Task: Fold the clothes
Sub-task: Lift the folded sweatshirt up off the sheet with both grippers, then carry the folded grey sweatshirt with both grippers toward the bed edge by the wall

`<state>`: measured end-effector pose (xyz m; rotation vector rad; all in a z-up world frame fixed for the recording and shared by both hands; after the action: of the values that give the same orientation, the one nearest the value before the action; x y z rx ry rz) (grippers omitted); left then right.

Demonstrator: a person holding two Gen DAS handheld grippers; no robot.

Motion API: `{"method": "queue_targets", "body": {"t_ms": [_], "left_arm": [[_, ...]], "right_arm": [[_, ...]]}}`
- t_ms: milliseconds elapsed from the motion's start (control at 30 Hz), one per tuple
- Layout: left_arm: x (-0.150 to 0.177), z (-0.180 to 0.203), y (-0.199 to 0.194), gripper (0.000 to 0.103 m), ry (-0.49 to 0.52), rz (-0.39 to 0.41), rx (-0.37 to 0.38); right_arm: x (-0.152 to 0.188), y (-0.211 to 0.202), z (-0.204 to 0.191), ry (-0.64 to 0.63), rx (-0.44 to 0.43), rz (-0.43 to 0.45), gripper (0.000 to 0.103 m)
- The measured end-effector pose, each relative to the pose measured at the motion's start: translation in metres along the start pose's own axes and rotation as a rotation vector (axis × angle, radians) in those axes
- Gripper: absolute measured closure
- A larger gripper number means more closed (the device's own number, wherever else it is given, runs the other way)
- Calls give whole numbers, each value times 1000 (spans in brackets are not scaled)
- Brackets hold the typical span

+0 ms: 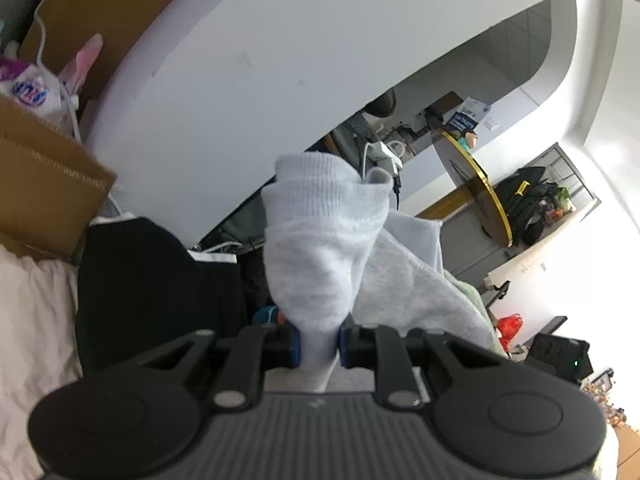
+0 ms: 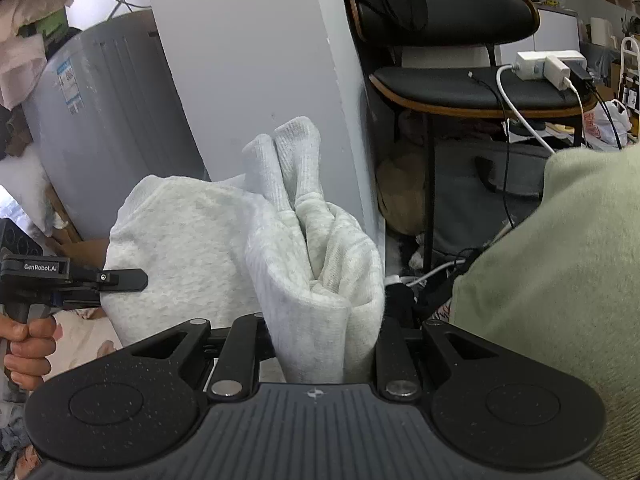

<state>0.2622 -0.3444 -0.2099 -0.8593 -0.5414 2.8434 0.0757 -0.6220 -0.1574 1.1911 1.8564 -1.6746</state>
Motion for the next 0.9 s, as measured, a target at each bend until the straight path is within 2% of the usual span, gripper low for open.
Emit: {"method": "queue_targets", "body": {"t_ms": [367, 633, 900], "left_arm": [[17, -46, 16, 85, -29, -9, 0], [7, -69, 30, 85, -32, 2, -29], [-9, -95, 52, 85, -6, -7, -89]], "right_arm": [[17, 7, 3, 28, 14, -18, 83], [10, 8, 0, 33, 21, -10, 83], [11, 45, 13, 59, 39, -7, 83]]}}
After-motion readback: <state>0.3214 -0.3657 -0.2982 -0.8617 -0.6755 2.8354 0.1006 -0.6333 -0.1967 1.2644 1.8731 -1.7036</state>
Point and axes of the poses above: each gripper's, at about its wrist camera, not at the fingertips, and y roughly the way its jaws point, z to its right, x to its underside, the point moved 3 cm from there along y, roughly the way its jaws point, and after that the axes turned 3 degrees about -z, right-handed, at the moved point
